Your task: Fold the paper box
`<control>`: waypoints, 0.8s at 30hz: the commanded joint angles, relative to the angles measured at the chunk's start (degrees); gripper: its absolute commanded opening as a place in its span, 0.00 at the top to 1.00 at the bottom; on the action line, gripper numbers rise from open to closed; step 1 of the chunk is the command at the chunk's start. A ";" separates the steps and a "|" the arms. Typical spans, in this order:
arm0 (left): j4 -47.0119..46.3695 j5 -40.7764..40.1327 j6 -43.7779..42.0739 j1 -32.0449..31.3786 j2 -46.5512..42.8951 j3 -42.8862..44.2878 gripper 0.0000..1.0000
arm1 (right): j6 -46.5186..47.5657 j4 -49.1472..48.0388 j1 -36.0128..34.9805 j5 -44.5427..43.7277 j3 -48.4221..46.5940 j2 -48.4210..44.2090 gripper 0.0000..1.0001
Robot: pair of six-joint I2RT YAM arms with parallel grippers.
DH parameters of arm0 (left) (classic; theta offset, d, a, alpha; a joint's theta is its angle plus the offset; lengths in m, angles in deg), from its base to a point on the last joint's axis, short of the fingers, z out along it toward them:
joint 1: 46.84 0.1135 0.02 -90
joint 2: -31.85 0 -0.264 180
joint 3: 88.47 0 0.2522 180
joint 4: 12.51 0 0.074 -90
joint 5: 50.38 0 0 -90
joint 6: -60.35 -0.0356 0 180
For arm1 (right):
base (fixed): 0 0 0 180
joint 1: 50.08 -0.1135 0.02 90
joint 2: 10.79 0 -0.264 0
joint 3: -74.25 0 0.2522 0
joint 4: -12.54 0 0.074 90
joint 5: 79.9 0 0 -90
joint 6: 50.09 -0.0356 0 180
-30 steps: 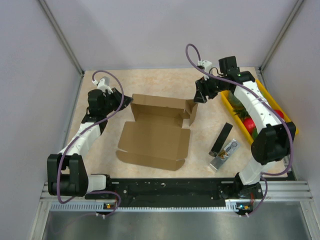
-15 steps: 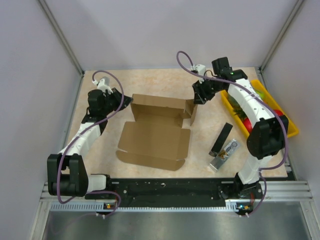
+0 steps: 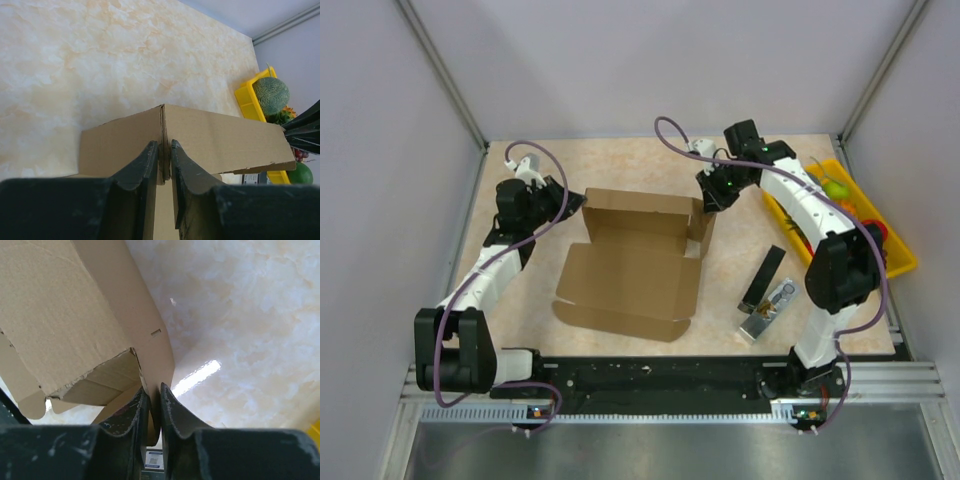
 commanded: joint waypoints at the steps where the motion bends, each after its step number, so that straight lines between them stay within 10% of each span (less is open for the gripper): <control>1: 1.83 0.63 -0.29 -0.36 -0.89 -1.24 0.80 | -2.45 2.86 -1.57 -5.61 -4.03 -1.35 0.91; 14: 0.95 2.21 0.42 -0.53 -2.03 -2.55 0.79 | -11.95 4.45 -4.55 -10.35 -8.70 0.15 1.00; 24: 13.30 -1.04 -4.77 -0.44 -13.01 3.06 0.37 | -10.10 -8.56 -5.00 -14.22 2.64 -5.83 1.00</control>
